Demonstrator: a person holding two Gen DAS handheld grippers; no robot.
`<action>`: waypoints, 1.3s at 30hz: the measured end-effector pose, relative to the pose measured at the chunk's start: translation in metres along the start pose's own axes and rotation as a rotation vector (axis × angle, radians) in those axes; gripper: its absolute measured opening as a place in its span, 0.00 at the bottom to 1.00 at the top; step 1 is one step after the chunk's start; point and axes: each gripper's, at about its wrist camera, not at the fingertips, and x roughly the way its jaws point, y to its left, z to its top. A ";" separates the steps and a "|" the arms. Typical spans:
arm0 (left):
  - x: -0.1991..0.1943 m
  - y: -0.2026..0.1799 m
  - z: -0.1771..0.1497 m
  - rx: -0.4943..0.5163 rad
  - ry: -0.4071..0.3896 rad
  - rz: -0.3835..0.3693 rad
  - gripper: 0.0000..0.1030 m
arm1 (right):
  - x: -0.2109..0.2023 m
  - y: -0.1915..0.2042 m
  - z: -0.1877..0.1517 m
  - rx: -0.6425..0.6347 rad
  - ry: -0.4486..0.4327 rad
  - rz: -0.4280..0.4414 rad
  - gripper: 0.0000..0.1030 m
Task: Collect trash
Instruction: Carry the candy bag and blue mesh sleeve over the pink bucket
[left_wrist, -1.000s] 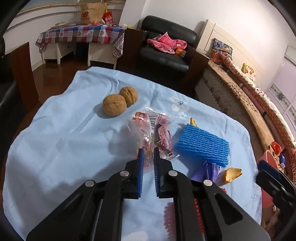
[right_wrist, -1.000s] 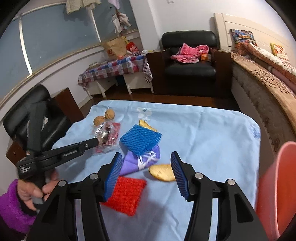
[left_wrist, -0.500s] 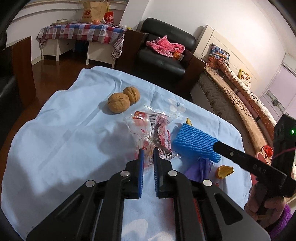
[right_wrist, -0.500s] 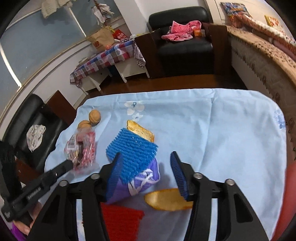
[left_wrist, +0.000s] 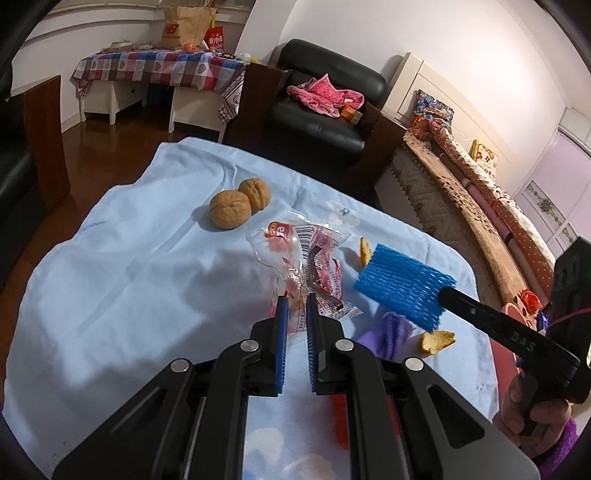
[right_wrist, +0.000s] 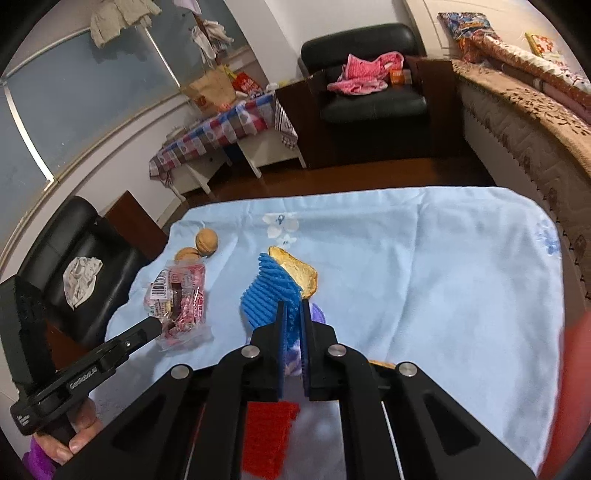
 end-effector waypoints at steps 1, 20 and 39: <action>-0.002 -0.002 0.000 0.003 -0.003 -0.003 0.09 | -0.006 -0.001 -0.001 0.003 -0.009 0.002 0.06; -0.034 -0.093 -0.005 0.156 -0.029 -0.127 0.09 | -0.147 -0.056 -0.037 0.090 -0.203 -0.160 0.06; -0.018 -0.240 -0.042 0.384 0.072 -0.326 0.09 | -0.249 -0.166 -0.091 0.275 -0.327 -0.434 0.06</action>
